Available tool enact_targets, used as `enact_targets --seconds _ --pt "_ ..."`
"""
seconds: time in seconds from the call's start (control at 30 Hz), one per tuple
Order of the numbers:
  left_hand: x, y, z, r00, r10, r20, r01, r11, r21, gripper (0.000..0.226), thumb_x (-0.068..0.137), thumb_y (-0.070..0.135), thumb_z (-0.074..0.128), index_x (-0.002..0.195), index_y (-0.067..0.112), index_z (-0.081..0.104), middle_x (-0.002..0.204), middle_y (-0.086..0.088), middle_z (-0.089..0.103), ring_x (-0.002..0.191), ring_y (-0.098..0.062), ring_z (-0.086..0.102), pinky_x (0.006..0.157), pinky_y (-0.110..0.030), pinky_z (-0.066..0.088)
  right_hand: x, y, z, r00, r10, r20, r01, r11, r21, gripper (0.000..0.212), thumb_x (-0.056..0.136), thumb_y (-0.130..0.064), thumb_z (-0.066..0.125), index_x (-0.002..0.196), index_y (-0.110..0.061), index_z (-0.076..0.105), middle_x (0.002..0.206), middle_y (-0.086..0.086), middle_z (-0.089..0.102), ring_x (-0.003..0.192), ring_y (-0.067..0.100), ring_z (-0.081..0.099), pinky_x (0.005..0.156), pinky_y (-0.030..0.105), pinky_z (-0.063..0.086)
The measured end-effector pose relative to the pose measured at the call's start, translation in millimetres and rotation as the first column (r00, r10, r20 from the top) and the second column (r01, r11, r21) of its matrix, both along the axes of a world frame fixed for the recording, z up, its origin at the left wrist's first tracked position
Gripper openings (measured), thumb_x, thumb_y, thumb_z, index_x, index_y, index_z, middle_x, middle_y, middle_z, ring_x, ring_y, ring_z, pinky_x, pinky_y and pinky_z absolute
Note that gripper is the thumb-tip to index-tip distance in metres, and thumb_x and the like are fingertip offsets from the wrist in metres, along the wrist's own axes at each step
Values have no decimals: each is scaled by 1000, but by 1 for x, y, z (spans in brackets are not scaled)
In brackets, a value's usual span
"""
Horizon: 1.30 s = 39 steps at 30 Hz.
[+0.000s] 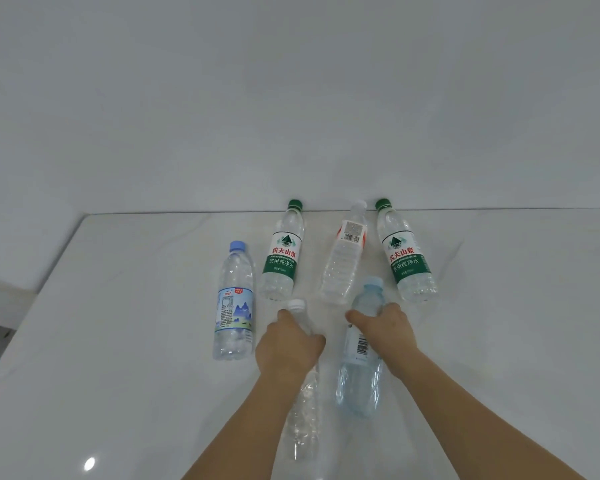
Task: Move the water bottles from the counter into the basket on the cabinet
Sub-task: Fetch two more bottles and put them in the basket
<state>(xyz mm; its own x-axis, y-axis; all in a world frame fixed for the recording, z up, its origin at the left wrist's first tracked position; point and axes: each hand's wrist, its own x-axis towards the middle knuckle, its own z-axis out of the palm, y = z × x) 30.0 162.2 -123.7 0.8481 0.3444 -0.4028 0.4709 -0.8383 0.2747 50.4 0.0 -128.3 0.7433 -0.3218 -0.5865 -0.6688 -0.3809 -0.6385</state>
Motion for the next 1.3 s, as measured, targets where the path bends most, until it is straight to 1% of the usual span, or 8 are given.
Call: enact_targets --seconds 0.1,0.2,0.33,0.43,0.57,0.7,0.9,1.3 --pt "-8 5 12 999 43 7 -42 992 -118 54 71 50 65 110 17 46 94 -2 63 80 -22 59 64 -28 43 -16 -6 13 974 -226 8 217 944 251 66 58 -34 80 110 -11 47 96 13 62 81 31 66 76 50 57" --pt "-27 15 42 980 199 27 -165 874 -457 47 71 31 75 109 16 52 87 1 64 70 -14 62 53 -20 44 -38 -12 42 955 -284 91 229 894 384 62 62 -18 83 112 -15 46 98 11 64 81 28 67 70 43 56" --pt "-71 20 98 923 346 169 -158 742 -652 36 70 19 77 100 27 57 88 8 67 77 -3 64 59 -19 45 -67 -13 107 937 -84 338 -11 963 270 68 63 -29 86 117 -25 45 104 0 61 91 16 64 77 36 53" --pt "-98 20 144 825 496 270 -171 675 -717 13 77 19 74 77 20 61 74 0 65 65 -16 62 58 -25 46 -87 -11 167 871 -52 488 -60 976 211 49 67 -43 80 107 -30 55 94 -9 64 85 8 63 67 26 48" --pt "-112 17 206 779 476 408 -34 682 -731 23 83 21 68 65 22 53 63 5 55 54 -7 51 49 -20 40 -103 -3 238 798 -94 596 -122 942 312 28 75 -44 72 98 -29 66 93 -7 68 86 10 65 74 30 50" --pt "-119 23 260 705 451 548 66 727 -684 25 78 24 64 73 1 55 63 -4 55 57 -10 46 53 -26 40 -113 17 287 739 -102 666 -175 926 335 14 79 -32 72 88 -21 69 83 -5 65 83 17 62 74 32 50" --pt "-145 65 316 596 490 636 86 749 -658 29 71 20 61 59 20 35 52 10 35 51 -11 31 51 -26 31 -135 60 319 720 -30 694 -273 906 324 24 77 -40 76 82 -18 68 78 -2 64 75 17 61 72 36 51" --pt "-305 263 357 273 688 673 -268 726 -633 34 75 15 66 57 20 37 50 9 36 49 -10 35 49 -24 31 -222 285 358 568 324 757 -707 663 246 15 79 -35 73 86 -21 70 84 -2 67 79 18 64 71 35 51"
